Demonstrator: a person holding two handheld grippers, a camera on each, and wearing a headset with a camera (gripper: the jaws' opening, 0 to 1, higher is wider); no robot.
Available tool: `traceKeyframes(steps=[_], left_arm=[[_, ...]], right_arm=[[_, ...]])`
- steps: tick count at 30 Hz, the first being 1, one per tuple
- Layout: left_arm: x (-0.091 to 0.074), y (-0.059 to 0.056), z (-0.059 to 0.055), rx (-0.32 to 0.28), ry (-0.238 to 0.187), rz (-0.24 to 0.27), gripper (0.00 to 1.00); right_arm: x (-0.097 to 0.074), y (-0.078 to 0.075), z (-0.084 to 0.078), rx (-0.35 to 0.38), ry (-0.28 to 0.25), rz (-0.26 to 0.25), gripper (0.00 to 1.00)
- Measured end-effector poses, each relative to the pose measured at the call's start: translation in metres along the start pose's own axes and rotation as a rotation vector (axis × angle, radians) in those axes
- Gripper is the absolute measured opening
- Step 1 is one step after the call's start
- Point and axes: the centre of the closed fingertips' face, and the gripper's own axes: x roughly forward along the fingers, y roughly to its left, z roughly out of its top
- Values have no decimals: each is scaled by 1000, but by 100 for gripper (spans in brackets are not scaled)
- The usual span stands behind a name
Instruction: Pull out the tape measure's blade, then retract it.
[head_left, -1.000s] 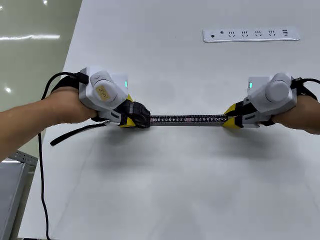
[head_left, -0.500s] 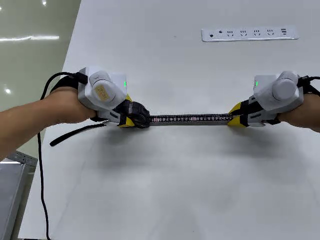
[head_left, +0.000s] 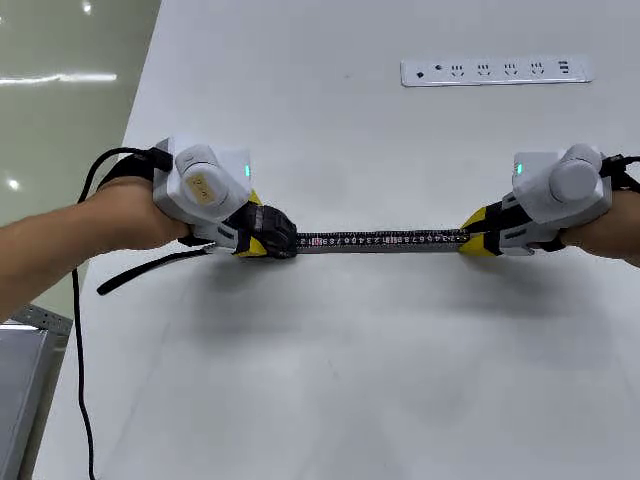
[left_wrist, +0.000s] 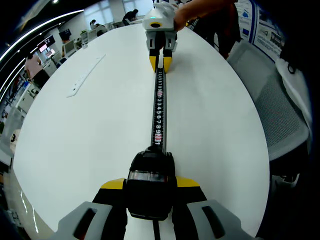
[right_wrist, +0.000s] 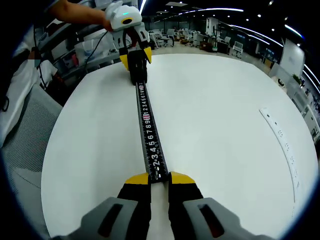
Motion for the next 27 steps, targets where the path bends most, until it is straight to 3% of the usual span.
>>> traceKeyframes(steps=[27], left_arm=[[0,0,1,-1,-16,11,33]], right_arm=[[1,2,4,-51,39,-33,15]])
